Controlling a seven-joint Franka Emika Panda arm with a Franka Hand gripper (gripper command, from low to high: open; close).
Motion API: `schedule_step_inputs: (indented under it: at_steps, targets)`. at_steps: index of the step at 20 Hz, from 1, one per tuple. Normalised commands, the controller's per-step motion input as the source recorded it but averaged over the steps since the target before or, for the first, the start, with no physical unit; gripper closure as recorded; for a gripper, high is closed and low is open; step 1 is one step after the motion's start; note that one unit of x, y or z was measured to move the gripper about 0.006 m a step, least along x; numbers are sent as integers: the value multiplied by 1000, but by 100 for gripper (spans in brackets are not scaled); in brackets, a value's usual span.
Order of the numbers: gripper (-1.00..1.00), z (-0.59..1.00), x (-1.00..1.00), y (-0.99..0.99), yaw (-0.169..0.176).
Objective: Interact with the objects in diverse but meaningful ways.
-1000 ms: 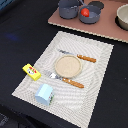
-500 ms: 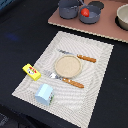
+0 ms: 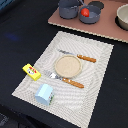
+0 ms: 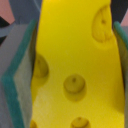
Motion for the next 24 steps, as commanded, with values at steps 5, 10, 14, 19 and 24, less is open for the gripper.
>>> schedule_step_inputs:
  at_steps: [5,10,14,19,24]
  targets:
    - [100,-15,290,286,-19]
    - [100,-50,51,406,0]
    - [100,-69,60,414,0]
    - [100,-57,175,366,0]
    - [100,-44,362,140,-38]
